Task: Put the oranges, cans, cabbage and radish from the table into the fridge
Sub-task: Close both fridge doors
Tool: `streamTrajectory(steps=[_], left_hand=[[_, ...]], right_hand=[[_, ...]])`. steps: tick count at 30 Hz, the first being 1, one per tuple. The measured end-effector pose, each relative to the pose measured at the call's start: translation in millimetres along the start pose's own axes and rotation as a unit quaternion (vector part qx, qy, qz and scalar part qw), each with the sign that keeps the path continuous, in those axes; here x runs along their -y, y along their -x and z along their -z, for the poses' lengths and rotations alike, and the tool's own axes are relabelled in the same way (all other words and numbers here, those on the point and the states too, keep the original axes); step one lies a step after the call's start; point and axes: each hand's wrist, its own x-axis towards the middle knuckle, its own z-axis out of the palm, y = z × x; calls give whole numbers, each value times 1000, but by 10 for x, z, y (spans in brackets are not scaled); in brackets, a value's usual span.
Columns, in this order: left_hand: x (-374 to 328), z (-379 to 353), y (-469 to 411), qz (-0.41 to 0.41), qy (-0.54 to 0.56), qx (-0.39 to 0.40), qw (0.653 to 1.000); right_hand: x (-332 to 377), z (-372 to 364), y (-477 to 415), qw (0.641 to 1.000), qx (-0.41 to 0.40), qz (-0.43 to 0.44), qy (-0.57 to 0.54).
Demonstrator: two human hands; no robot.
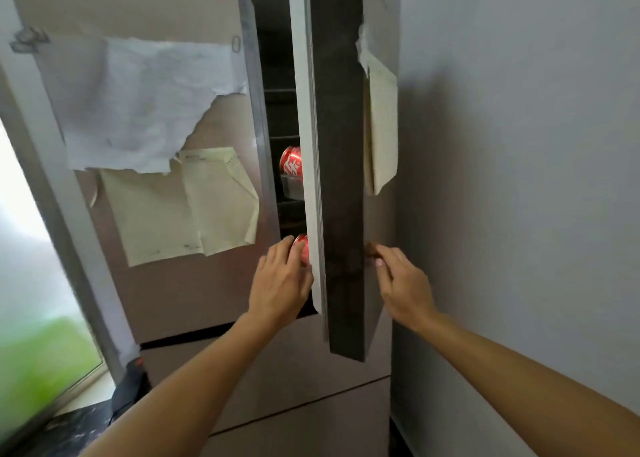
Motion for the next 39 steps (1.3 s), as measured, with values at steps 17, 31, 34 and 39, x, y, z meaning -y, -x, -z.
streamTrajectory(steps=[17,31,34,39], left_hand=[[716,-639,-697,86,-181,-92,975],[1347,-1150,-841,-15,-260,-179,949],[1369,-1166,-826,-21,-258,-180,949],[1360,-1164,-814,-21,-262,-189,946]], right_hand=[[-562,-1357,-1080,952,-58,268,135],[-880,-1963,-1370,909,-126,329,221],[-801,-1901,-1347,919,-113,313,212],[-500,-1528,-1187,962,-38,243,115]])
